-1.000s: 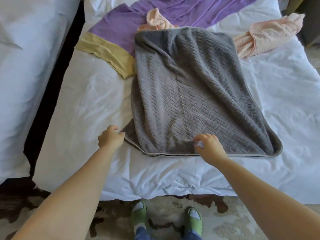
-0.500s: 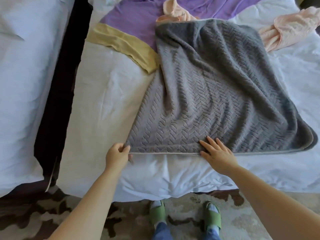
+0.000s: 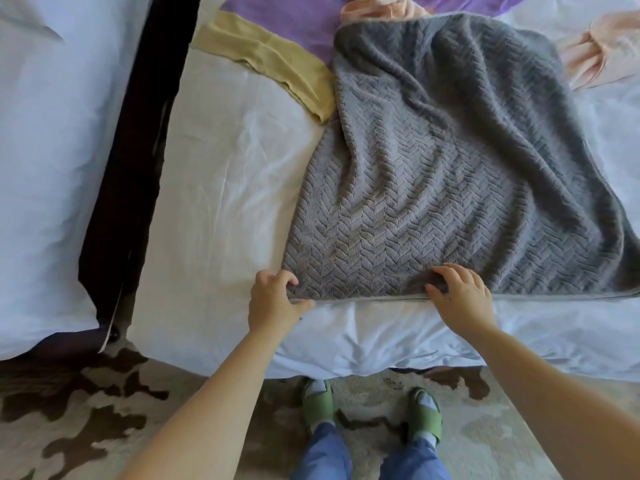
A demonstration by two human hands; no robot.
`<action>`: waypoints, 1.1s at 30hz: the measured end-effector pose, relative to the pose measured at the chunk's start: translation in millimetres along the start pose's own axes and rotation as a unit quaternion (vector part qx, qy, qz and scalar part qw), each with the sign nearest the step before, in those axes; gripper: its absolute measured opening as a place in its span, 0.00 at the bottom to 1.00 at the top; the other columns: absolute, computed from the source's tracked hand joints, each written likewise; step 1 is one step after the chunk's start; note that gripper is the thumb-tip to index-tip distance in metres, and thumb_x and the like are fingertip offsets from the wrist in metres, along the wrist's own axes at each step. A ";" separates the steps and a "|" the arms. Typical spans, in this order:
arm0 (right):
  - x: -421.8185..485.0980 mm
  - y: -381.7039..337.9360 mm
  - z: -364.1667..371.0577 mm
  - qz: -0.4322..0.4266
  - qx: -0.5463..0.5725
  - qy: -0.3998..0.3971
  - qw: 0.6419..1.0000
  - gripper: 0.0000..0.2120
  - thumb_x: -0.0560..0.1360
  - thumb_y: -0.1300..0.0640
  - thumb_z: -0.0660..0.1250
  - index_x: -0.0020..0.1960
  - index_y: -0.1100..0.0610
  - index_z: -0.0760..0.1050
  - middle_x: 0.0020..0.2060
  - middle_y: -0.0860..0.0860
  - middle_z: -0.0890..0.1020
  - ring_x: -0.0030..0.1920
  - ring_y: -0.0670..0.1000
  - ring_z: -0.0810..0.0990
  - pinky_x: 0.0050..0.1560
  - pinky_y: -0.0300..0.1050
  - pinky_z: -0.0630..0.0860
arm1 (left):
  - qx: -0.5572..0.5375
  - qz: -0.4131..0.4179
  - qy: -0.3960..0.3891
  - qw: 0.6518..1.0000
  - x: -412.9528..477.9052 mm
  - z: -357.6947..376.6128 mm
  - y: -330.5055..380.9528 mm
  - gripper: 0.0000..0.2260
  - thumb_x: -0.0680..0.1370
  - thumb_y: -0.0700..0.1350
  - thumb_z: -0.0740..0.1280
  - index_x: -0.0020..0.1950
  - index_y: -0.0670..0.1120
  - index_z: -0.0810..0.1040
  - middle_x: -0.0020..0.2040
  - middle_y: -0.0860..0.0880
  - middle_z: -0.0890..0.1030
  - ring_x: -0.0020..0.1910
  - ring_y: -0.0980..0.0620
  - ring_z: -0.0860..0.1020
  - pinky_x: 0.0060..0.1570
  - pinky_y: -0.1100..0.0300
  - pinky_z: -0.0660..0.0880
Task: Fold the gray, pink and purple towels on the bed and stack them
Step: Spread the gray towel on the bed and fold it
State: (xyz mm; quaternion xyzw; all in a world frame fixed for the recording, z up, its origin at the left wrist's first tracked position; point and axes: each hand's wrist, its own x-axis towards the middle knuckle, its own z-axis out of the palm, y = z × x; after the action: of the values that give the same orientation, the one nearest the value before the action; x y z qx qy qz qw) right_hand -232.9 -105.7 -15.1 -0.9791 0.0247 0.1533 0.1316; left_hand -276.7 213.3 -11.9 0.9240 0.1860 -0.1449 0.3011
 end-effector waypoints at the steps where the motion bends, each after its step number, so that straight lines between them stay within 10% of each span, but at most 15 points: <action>1: -1.5 -0.7 0.3 -0.006 0.002 0.003 1.000 0.21 0.77 0.47 0.63 0.68 0.52 0.69 0.67 0.51 0.71 0.69 0.57 0.65 0.68 0.56 0.62 | 0.016 0.018 -0.010 1.000 -3.0 2.1 -2.5 0.19 0.65 0.49 0.78 0.51 0.49 0.77 0.57 0.47 0.69 0.53 0.47 0.72 0.52 0.51 0.74; 12: -10.5 1.5 5.1 -0.075 -0.053 -0.024 0.995 0.19 0.78 0.48 0.62 0.68 0.49 0.71 0.68 0.50 0.71 0.69 0.55 0.65 0.68 0.55 0.62 | -0.075 0.024 0.118 0.990 -17.6 -7.4 -25.7 0.03 0.78 0.36 0.62 0.47 0.42 0.74 0.37 0.46 0.78 0.35 0.45 0.76 0.33 0.54 0.71; 18: -14.2 22.5 -10.7 -0.061 -0.021 -0.021 0.998 0.18 0.78 0.49 0.63 0.67 0.49 0.73 0.68 0.48 0.71 0.70 0.55 0.63 0.69 0.55 0.61 | 0.021 -0.015 0.022 0.999 -12.5 -3.1 -12.4 0.10 0.73 0.39 0.66 0.54 0.44 0.81 0.63 0.45 0.73 0.61 0.44 0.72 0.56 0.53 0.72; 23: -7.3 72.0 -40.3 0.049 0.066 0.065 0.994 0.13 0.77 0.54 0.65 0.61 0.54 0.76 0.64 0.53 0.75 0.66 0.59 0.67 0.66 0.56 0.63 | 0.076 0.099 0.109 0.986 -13.7 5.9 48.7 0.09 0.69 0.41 0.71 0.48 0.43 0.81 0.62 0.42 0.75 0.61 0.38 0.72 0.57 0.47 0.71; 33: 39.2 260.9 -100.8 0.316 0.178 0.140 0.921 0.13 0.74 0.54 0.65 0.57 0.56 0.77 0.56 0.62 0.76 0.60 0.64 0.70 0.61 0.53 0.67 | 0.094 0.237 -0.029 0.966 8.8 125.9 238.5 0.14 0.78 0.49 0.64 0.62 0.49 0.76 0.72 0.49 0.67 0.70 0.47 0.64 0.68 0.52 0.60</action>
State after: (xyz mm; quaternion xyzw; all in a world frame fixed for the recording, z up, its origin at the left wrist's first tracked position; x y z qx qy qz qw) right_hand -189.1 -384.3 0.2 -0.8922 0.3776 0.0417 0.2440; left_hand -185.7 -40.0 6.9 0.9611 -0.0619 -0.1132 0.2444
